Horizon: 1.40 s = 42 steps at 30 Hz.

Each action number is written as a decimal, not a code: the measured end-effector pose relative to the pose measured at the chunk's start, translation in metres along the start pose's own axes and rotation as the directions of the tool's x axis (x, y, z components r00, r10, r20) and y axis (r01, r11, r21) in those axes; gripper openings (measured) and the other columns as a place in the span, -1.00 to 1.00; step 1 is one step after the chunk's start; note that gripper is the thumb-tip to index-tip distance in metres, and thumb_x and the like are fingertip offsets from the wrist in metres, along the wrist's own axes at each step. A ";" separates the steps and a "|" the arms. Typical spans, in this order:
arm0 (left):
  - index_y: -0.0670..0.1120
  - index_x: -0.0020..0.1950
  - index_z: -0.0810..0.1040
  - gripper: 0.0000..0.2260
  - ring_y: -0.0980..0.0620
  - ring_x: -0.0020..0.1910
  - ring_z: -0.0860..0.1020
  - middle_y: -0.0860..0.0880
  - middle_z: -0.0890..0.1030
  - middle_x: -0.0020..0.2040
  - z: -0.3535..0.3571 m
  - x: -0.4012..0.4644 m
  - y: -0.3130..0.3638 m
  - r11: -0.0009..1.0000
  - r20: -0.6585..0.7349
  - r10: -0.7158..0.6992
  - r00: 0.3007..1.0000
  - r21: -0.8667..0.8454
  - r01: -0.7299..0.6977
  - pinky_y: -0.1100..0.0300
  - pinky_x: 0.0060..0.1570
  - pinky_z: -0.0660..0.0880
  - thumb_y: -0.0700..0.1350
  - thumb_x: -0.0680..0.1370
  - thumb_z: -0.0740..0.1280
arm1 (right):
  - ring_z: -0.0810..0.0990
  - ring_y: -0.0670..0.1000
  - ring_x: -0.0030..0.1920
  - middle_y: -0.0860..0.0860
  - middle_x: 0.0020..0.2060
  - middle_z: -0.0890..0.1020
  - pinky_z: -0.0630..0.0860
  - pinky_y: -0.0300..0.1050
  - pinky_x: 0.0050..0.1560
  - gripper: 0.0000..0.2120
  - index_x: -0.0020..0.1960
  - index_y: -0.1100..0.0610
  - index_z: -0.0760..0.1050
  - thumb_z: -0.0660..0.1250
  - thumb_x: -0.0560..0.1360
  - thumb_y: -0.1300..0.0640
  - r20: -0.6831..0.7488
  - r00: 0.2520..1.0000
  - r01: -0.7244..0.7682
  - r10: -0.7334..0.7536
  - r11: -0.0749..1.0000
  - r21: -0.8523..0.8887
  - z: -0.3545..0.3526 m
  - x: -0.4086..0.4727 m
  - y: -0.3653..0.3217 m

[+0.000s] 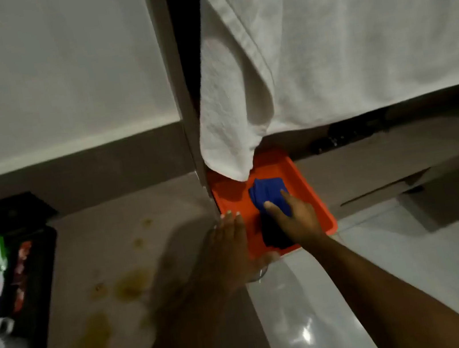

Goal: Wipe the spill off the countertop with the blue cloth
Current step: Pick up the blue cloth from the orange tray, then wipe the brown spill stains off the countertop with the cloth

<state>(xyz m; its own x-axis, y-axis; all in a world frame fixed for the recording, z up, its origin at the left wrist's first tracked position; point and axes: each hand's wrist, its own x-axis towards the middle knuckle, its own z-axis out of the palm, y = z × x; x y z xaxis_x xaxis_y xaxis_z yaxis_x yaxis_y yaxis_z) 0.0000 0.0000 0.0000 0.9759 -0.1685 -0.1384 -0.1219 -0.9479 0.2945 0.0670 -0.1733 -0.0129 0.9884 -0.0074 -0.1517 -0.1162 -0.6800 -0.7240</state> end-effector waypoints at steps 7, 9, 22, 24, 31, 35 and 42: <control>-0.20 0.60 -0.13 0.12 -0.19 0.61 -0.04 -0.24 -0.02 0.63 0.061 0.031 0.009 0.987 0.126 0.017 0.992 0.156 -0.037 -0.06 0.51 -0.21 0.58 0.34 0.03 | -0.13 0.20 0.54 0.18 0.55 -0.07 -0.13 0.17 0.48 -0.20 0.54 0.13 -0.09 0.04 0.51 -0.33 0.131 0.990 0.103 -0.054 0.912 -0.398 0.050 0.073 0.052; -0.21 0.59 -0.13 0.14 -0.20 0.61 -0.04 -0.26 -0.02 0.62 0.065 0.035 0.007 0.983 0.093 0.014 0.996 0.179 -0.030 -0.04 0.48 -0.25 0.59 0.31 -0.04 | -0.18 0.20 0.54 0.19 0.55 -0.12 -0.19 0.18 0.48 -0.22 0.54 0.11 -0.12 -0.02 0.52 -0.34 0.110 0.992 0.101 -0.055 0.880 -0.463 0.060 0.077 0.056; -0.18 0.60 -0.07 0.13 -0.15 0.61 -0.05 -0.22 -0.01 0.63 0.040 0.030 0.001 0.985 0.142 0.083 0.986 0.140 -0.103 -0.04 0.54 -0.12 0.58 0.27 -0.28 | 0.64 0.12 -0.12 0.19 -0.10 0.63 0.54 0.00 -0.06 -0.72 0.09 0.23 0.52 0.15 0.61 0.06 0.034 0.971 -0.207 0.236 0.764 0.611 -0.009 0.072 0.032; -0.16 0.61 -0.02 0.03 -0.14 0.61 0.00 -0.21 0.04 0.63 0.032 0.019 -0.006 0.982 0.093 0.118 0.989 0.137 -0.130 -0.03 0.54 -0.08 0.56 0.38 -0.15 | 0.65 0.09 -0.05 0.16 -0.02 0.63 0.57 -0.05 0.00 -0.66 0.18 0.19 0.51 0.19 0.58 -0.03 0.198 0.927 -0.338 0.320 0.479 0.810 -0.030 0.061 0.025; -0.14 0.60 0.03 -0.06 -0.17 0.60 0.03 -0.22 0.08 0.62 -0.002 -0.049 -0.041 0.992 -0.015 0.036 0.999 0.121 -0.034 -0.10 0.56 0.00 0.51 0.45 -0.07 | 0.69 0.10 -0.04 0.12 -0.02 0.70 0.60 -0.07 -0.14 -0.71 0.15 0.14 0.53 0.26 0.54 -0.02 0.295 0.921 -0.376 0.256 0.378 0.846 -0.033 -0.050 -0.014; -0.07 0.60 0.08 -0.11 -0.10 0.61 0.05 -0.13 0.11 0.62 -0.010 -0.117 -0.074 0.990 -0.137 -0.133 0.981 0.035 0.139 -0.11 0.56 0.06 0.50 0.46 0.00 | 0.60 0.12 -0.07 0.13 -0.07 0.63 0.50 -0.05 -0.10 -0.80 -0.02 0.09 0.52 0.19 0.57 -0.01 0.210 0.949 -0.313 0.234 0.765 0.563 0.026 -0.123 -0.038; -0.17 0.56 0.21 -0.08 -0.27 0.55 0.20 -0.25 0.25 0.56 0.011 -0.254 -0.145 0.918 -0.171 -0.392 0.904 -0.129 0.374 -0.18 0.50 0.15 0.49 0.46 -0.05 | -0.01 0.14 0.54 0.13 0.56 0.00 0.01 0.16 0.50 -0.36 0.55 0.08 -0.10 0.06 0.59 -0.13 0.140 0.969 0.235 -0.203 0.934 -0.270 0.119 -0.174 -0.056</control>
<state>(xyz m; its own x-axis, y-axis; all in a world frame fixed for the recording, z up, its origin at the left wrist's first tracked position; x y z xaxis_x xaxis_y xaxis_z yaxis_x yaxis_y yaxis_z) -0.2324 0.1777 -0.0178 0.9609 0.2656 -0.0787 0.2763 -0.8986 0.3409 -0.1102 -0.0470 -0.0258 0.9678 0.2335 -0.0942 0.1497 -0.8346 -0.5301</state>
